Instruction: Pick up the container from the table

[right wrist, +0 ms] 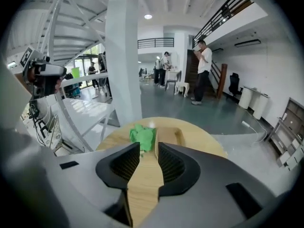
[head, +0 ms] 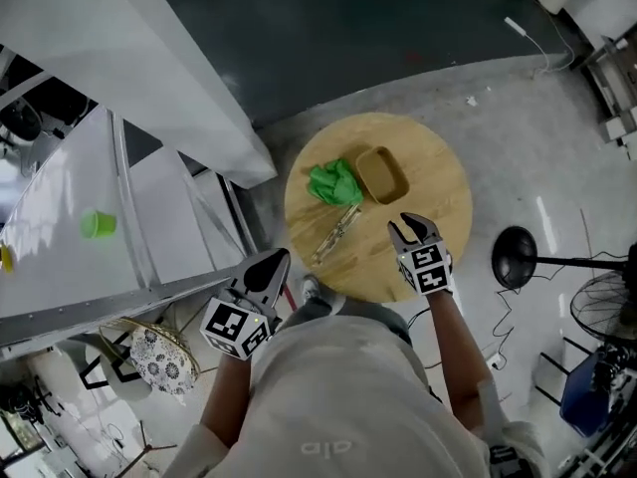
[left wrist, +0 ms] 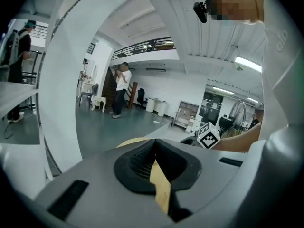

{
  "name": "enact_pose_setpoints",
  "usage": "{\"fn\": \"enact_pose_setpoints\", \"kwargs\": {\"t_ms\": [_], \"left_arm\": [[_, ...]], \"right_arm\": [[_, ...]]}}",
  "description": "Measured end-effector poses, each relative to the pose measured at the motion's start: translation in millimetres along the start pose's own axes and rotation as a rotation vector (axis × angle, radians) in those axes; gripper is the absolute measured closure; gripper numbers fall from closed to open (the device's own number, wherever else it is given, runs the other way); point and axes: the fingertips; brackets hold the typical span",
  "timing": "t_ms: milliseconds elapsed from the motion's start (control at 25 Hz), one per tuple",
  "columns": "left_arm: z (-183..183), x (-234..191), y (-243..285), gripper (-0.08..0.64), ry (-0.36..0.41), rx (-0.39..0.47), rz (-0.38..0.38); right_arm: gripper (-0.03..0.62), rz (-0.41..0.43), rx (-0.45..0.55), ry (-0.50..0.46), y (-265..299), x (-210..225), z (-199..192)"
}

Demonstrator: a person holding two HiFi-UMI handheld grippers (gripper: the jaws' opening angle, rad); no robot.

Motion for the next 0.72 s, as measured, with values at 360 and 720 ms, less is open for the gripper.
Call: {"fn": "enact_pose_setpoints", "kwargs": {"t_ms": [360,720], "left_arm": [[-25.3,-9.2,6.2,0.543,-0.088,-0.057,0.180],[-58.8,0.6,-12.8,0.545,-0.173,-0.082,0.347]], "right_arm": [[0.399,0.152,-0.191,-0.263,72.5,17.6,-26.2],[0.373,0.241,-0.287,-0.496,125.3,20.4,-55.8]]}}
Point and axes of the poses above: the fingertips, and each gripper's own axes: y forward along the fingers, x to its right, z out of its top
